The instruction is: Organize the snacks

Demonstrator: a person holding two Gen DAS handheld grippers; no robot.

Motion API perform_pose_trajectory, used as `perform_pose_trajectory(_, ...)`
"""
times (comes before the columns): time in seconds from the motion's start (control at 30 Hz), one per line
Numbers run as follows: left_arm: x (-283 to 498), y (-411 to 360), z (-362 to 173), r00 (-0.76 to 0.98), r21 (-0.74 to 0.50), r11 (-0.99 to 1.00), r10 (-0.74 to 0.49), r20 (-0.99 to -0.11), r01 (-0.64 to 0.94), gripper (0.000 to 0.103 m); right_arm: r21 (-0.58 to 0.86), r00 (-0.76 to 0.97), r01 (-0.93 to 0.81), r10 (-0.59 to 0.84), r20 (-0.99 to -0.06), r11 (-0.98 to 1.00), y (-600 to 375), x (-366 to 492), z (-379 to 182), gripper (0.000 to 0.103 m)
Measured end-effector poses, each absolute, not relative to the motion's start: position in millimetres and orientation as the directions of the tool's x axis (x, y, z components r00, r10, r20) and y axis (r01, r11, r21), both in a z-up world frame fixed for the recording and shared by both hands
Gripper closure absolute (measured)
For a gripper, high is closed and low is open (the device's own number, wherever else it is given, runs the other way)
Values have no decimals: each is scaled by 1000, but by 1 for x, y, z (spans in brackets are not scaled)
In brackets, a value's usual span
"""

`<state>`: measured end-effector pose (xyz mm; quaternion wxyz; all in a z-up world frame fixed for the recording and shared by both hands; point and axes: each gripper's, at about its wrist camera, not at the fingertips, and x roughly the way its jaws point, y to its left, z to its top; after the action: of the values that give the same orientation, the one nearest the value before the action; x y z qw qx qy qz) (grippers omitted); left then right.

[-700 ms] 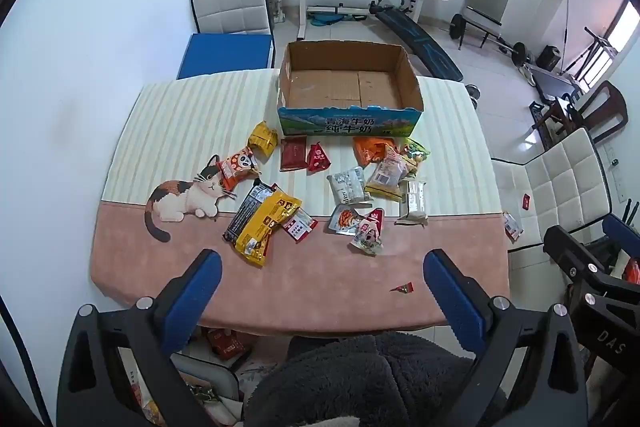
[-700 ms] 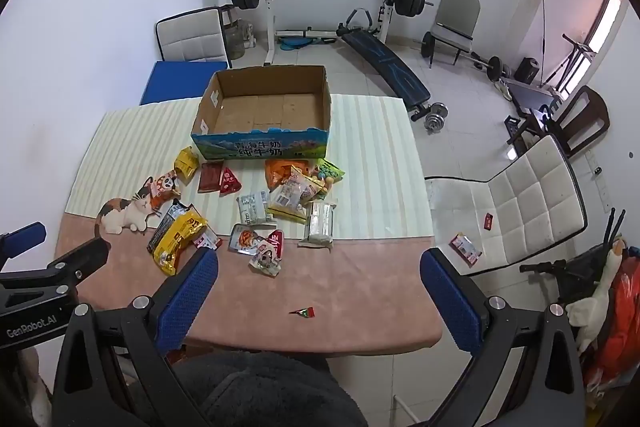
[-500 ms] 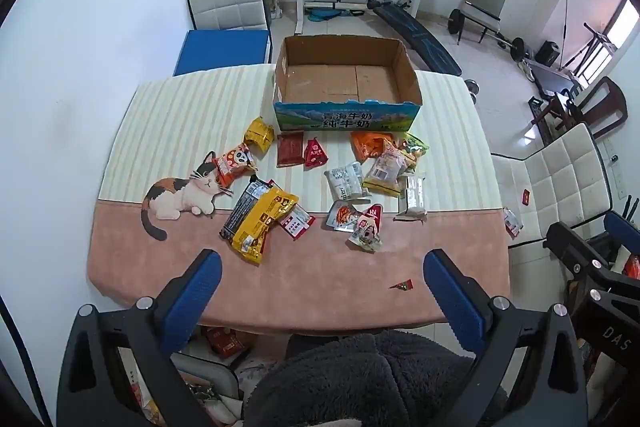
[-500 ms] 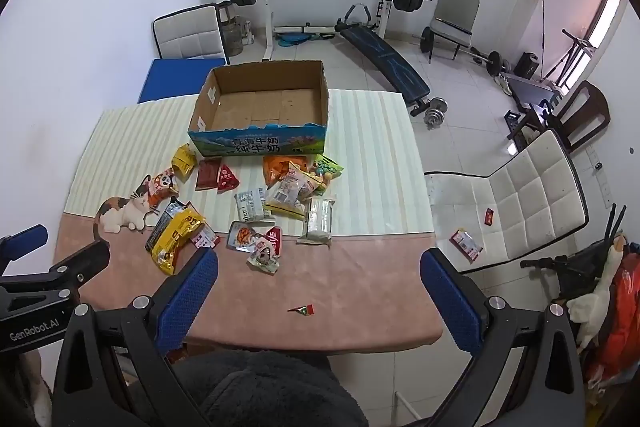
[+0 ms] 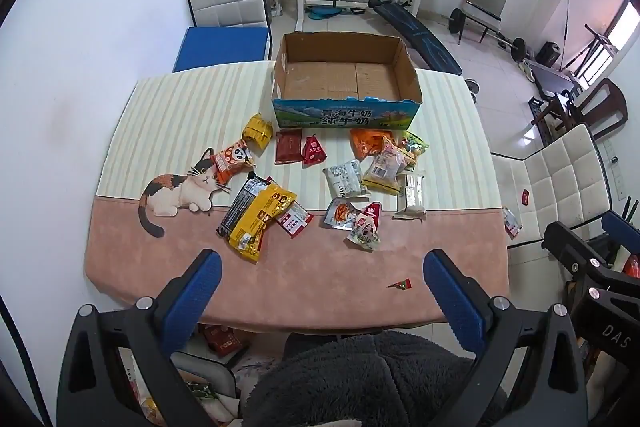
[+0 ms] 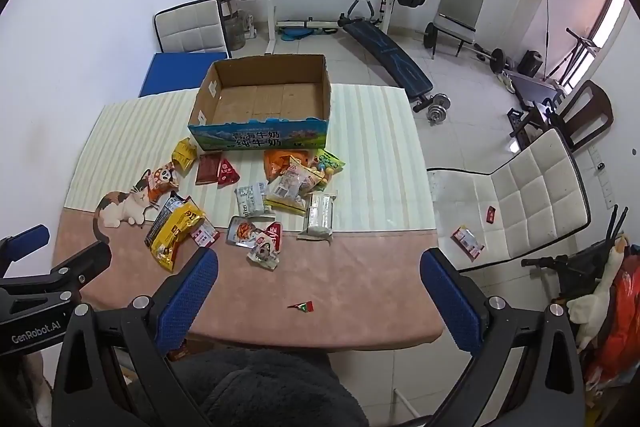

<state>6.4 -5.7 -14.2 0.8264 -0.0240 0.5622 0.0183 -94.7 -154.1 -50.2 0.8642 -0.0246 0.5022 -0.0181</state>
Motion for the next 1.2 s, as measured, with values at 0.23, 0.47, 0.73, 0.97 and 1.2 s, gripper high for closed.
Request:
perform_pose_trajectory(0.23,6,-8,-13,381,-21,998,4,-924,-60,0,-63,503,5,-57,-863,998,-153,-95,-48,0)
perform_pose_trajectory(0.47,6,-6,-10,384,-25,998,0,-923,-60,0,-55,504,4,-49,-863,998,-153,-95,-47,0)
perform_pose_trajectory(0.73,5,-4,-9,391,-25,998,0,-921,-60,0,-53,502,4,-48,-864,999,-153,-94,-47,0)
perform_pose_trajectory(0.97,4,-4,-9,390,-28,998,-2,-921,-60,0,-53,502,4,-48,-863,999,-153,-94,-47,0)
perform_pose_trajectory(1.2,5,-5,-8,392,-26,998,0,-920,-61,0,-53,505,4,-47,-862,999,-153,-94,-46,0)
